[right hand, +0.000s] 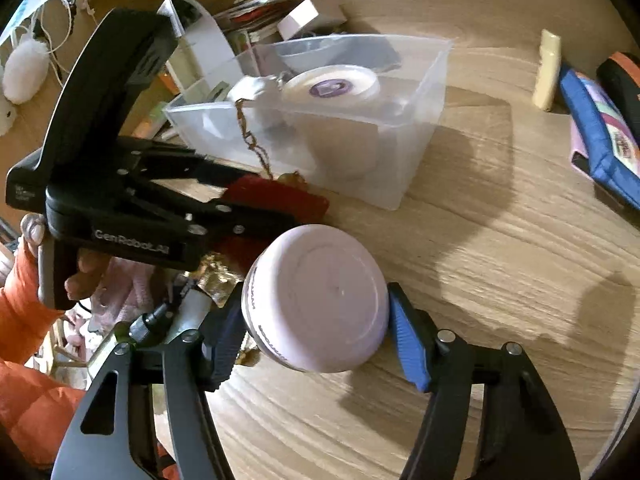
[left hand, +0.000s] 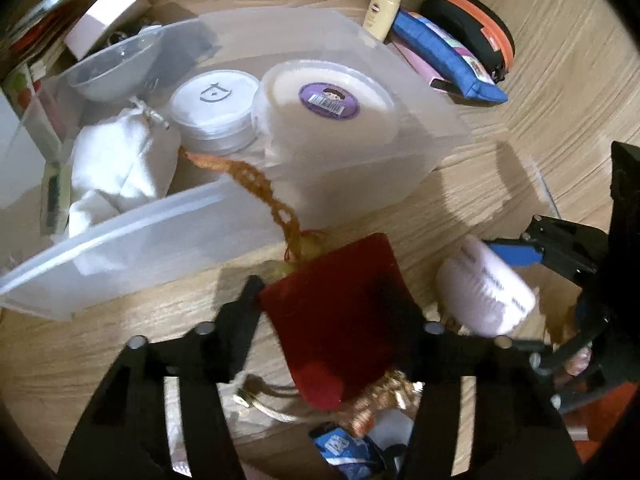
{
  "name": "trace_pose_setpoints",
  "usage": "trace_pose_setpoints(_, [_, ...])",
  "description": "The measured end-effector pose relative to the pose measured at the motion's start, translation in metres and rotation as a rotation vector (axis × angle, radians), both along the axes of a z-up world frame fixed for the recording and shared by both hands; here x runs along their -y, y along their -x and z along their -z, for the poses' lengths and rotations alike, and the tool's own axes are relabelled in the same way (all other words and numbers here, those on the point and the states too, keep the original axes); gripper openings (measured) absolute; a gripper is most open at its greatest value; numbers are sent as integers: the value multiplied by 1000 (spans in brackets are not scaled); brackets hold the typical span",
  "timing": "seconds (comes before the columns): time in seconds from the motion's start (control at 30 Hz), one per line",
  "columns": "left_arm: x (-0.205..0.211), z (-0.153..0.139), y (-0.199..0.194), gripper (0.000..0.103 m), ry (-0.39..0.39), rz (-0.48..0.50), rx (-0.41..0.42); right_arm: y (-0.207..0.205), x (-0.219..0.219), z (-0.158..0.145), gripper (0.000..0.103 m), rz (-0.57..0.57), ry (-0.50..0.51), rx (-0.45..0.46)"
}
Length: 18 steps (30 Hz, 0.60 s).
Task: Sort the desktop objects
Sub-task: 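Grasp the red velvet pouch with the left gripper while the right lifts the pink container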
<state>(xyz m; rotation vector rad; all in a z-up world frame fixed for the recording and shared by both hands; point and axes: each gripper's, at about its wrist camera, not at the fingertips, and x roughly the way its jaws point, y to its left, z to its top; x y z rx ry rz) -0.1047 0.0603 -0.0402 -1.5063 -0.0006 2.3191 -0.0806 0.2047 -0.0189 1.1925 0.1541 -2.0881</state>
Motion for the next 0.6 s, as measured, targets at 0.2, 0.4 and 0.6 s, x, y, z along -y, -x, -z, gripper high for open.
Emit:
trace_pose_setpoints(0.2, [15,-13,-16,19,-28,-17,-42,2,-16,-9,63,68,-3,-51])
trace_pose_setpoints(0.4, [21,-36,-39,8,-16,-14,-151,7,-24,-16,63,122,-2,-91])
trace_pose_setpoints(0.6, [36,-67,-59,8,-16,-28,-273,4,-23,-31,63,143,-2,-148])
